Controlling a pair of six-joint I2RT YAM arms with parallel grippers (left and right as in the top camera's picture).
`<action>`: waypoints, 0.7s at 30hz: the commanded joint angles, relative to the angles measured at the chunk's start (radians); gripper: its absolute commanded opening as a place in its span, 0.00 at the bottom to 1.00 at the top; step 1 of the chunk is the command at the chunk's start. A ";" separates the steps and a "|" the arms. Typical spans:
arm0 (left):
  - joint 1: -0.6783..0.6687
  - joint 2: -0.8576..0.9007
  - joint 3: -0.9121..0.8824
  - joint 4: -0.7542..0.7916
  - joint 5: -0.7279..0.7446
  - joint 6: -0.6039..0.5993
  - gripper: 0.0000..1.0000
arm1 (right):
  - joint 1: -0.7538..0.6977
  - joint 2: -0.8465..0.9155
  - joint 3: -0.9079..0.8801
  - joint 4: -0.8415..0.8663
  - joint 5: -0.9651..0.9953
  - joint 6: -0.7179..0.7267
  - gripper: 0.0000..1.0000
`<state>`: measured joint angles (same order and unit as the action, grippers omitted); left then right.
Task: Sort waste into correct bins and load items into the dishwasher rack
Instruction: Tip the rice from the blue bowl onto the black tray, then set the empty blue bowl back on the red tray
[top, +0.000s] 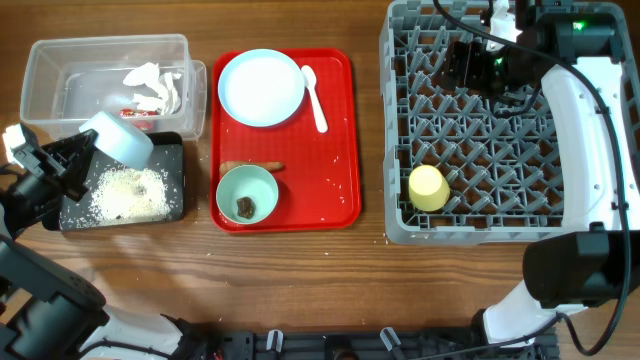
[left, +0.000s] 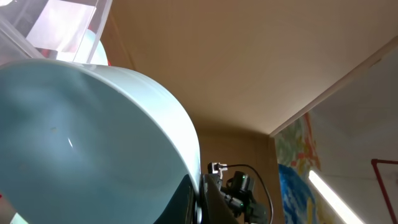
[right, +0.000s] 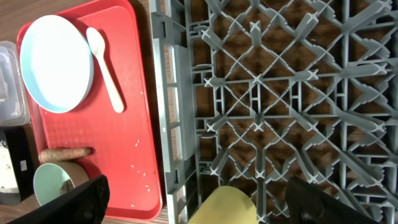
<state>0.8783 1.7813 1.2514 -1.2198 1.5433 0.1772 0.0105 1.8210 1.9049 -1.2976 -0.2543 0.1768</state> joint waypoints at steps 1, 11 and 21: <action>0.006 0.003 -0.004 -0.005 0.034 -0.005 0.04 | 0.001 -0.026 0.025 -0.002 -0.010 -0.019 0.92; -0.235 -0.106 -0.001 0.004 -0.024 0.001 0.04 | 0.001 -0.026 0.025 0.001 -0.010 -0.020 0.92; -0.940 -0.122 -0.001 0.585 -0.543 -0.507 0.04 | 0.001 -0.026 0.025 0.000 -0.010 -0.020 0.92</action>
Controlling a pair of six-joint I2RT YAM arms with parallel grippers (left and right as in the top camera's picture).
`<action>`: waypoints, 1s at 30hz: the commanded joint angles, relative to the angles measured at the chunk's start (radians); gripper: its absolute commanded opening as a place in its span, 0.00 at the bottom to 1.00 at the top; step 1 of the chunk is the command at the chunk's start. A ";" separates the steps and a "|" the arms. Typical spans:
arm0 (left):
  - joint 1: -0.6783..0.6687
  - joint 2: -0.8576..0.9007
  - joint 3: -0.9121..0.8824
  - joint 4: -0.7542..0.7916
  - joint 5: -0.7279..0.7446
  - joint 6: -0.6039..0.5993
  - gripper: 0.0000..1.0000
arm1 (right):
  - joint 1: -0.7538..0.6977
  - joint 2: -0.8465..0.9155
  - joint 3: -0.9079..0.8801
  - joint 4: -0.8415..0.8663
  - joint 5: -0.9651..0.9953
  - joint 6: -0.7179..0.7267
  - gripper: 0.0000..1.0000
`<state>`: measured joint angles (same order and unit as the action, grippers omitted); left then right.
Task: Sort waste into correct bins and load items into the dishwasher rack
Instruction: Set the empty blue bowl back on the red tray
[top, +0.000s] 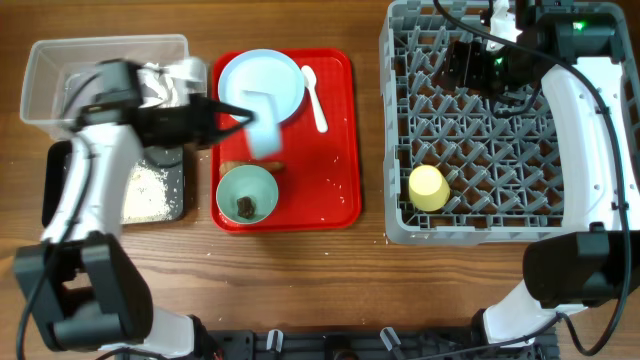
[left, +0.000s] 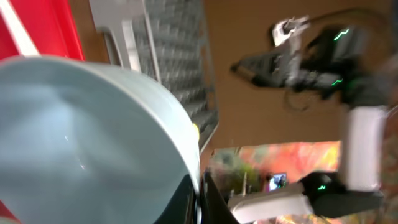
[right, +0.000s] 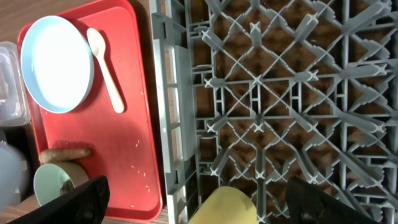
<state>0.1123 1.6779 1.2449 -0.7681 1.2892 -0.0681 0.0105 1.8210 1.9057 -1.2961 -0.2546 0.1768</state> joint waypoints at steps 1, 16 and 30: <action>-0.220 -0.018 0.005 0.167 -0.351 -0.280 0.04 | 0.001 -0.026 0.024 -0.002 -0.010 -0.020 0.92; -0.852 0.100 -0.002 0.047 -1.495 -0.250 0.04 | 0.001 -0.026 0.024 0.014 -0.006 -0.025 0.92; -0.836 0.066 0.037 -0.097 -1.485 -0.391 0.52 | 0.001 -0.026 0.024 0.029 -0.006 -0.044 0.92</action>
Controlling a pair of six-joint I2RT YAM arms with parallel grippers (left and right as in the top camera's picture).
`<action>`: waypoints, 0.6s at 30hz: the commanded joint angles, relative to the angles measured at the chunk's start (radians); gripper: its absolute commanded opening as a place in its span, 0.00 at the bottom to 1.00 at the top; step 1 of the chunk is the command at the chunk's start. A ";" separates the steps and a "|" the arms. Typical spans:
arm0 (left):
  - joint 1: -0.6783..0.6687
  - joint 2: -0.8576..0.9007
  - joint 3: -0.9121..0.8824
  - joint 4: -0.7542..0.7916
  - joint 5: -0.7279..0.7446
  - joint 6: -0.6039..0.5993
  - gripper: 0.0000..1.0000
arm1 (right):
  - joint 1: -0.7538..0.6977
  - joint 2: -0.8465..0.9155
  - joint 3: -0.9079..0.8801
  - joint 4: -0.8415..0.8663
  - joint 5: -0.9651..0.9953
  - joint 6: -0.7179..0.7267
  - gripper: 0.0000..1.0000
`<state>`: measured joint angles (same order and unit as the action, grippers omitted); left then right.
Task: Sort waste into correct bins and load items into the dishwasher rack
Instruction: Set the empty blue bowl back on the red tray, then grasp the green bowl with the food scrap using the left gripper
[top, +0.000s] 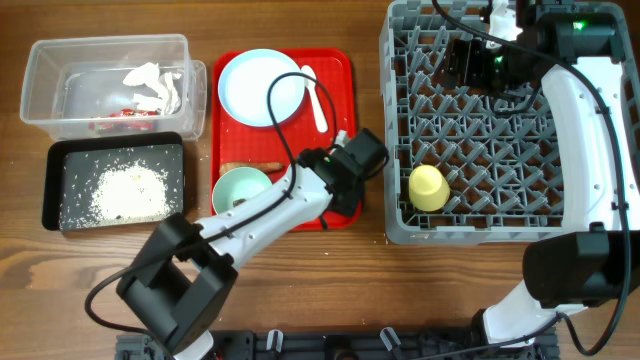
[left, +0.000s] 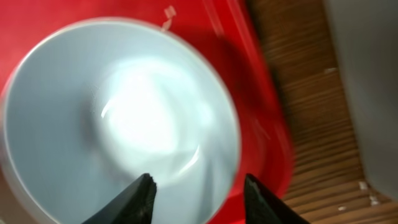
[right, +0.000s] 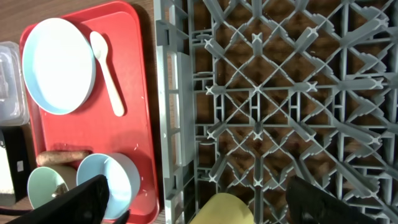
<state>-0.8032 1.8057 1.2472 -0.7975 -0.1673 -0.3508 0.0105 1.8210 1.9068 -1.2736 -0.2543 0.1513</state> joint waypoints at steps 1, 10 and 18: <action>0.116 -0.086 0.047 -0.098 -0.028 -0.132 0.53 | 0.001 -0.026 0.023 0.007 -0.006 -0.018 0.92; 0.337 -0.129 0.018 -0.200 -0.021 -0.260 0.52 | 0.001 -0.026 0.023 0.035 -0.007 -0.018 0.92; 0.343 -0.067 -0.047 -0.148 -0.066 -0.396 0.41 | 0.001 -0.026 0.023 0.031 -0.007 -0.018 0.92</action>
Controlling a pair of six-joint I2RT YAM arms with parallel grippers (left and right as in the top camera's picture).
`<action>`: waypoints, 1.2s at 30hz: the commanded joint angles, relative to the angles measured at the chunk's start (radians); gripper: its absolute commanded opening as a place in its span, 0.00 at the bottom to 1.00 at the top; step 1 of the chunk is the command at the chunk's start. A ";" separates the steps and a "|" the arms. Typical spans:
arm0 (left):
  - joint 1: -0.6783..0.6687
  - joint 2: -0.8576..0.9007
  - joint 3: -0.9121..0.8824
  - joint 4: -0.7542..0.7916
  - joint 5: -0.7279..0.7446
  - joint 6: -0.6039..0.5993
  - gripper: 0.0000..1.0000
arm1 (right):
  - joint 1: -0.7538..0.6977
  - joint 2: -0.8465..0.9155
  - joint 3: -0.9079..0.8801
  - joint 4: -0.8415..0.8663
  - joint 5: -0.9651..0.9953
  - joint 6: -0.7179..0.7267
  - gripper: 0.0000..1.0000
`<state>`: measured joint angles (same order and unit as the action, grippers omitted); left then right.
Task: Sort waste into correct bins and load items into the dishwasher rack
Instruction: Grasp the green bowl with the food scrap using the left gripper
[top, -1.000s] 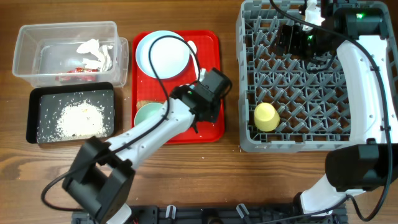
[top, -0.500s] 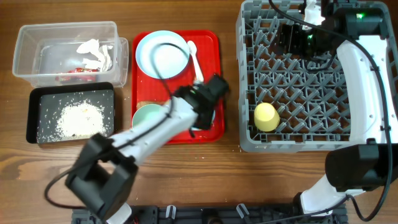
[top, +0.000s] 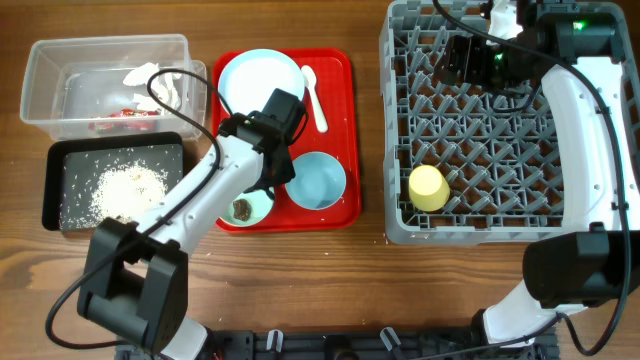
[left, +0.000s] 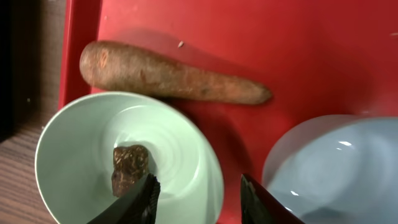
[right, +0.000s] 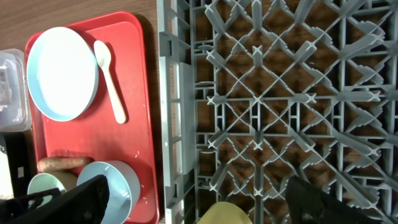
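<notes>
My left gripper (top: 277, 172) hangs open over the red tray (top: 345, 80), between two bowls. In the left wrist view its fingers (left: 144, 200) straddle the right rim of a green bowl (left: 81, 155) that holds a brown lump (left: 127, 168). A light blue bowl (left: 329, 168) stands empty to the right, and a brown root-like stick (left: 168, 78) lies beyond. A pale blue plate (top: 260, 85) and white spoon (top: 314, 95) lie at the tray's back. My right gripper (top: 468, 62) is open above the grey dishwasher rack (top: 500, 230), which holds a yellow cup (top: 427, 187).
A clear bin (top: 60, 80) with crumpled paper stands at the back left. A black tray (top: 70, 160) with rice sits in front of it. The rack fills the right side. Bare wood runs along the front edge.
My left gripper has moved left from above the light blue bowl to over the green bowl's rim. The blue bowl now shows on the tray's right front. The right arm barely moved.
My left gripper held the light blue bowl tipped over the black rice tray. Then it held the bowl above the red tray. Later the bowl stood on the tray's right front under the open gripper, which is now beside the green bowl.
</notes>
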<state>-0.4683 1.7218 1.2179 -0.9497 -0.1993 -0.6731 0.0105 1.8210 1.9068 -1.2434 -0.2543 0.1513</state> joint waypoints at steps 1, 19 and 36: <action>0.008 0.026 -0.024 0.019 -0.034 -0.076 0.40 | 0.001 -0.026 0.023 0.001 -0.007 -0.018 0.92; 0.007 0.057 -0.091 0.132 -0.010 -0.076 0.24 | 0.001 -0.026 0.023 0.001 -0.007 -0.018 0.92; 0.034 -0.200 0.100 0.009 0.106 0.042 0.04 | 0.001 -0.026 0.023 0.002 -0.006 -0.018 0.92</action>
<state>-0.4652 1.6600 1.2503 -0.9363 -0.1135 -0.6926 0.0105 1.8210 1.9068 -1.2434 -0.2543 0.1513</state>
